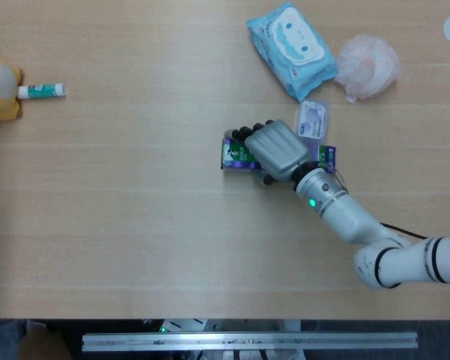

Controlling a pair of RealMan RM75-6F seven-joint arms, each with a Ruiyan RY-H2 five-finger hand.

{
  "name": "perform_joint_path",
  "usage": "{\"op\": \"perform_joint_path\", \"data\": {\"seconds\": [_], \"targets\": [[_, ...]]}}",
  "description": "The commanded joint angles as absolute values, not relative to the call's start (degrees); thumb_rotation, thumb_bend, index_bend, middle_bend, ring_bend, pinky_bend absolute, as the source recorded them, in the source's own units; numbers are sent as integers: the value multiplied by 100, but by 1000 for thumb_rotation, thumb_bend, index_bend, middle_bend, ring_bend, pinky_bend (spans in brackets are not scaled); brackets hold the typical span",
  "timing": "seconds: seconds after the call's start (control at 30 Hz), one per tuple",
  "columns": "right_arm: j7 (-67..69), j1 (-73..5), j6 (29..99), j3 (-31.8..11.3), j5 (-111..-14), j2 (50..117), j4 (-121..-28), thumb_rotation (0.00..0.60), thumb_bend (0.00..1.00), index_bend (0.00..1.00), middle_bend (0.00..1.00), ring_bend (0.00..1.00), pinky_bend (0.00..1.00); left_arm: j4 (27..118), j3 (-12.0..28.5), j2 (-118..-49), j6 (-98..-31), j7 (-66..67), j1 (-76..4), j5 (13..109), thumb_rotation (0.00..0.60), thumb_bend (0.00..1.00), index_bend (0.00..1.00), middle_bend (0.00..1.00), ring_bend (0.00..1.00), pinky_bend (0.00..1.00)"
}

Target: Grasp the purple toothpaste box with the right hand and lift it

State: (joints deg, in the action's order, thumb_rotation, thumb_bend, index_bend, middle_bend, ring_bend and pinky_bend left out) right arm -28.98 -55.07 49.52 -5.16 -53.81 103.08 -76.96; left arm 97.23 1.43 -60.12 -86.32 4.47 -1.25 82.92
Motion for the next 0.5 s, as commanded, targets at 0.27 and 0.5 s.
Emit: {"op": "perform_joint_path", "data": {"seconds": [0.27,0.5], "targets": [[-483,-4626,6199,-474,-7442,10290,-7517,600,371,365,389,386,553,9717,145,-6036,-8560,468,-155,8277,600,328,62,98,105,131],[711,-4288,6755,-452,-8050,10590,-6790,600,369,365,389,387,553,9722,162,-6039,-8562,491,-162,8266,600,328,62,98,105,131]]}}
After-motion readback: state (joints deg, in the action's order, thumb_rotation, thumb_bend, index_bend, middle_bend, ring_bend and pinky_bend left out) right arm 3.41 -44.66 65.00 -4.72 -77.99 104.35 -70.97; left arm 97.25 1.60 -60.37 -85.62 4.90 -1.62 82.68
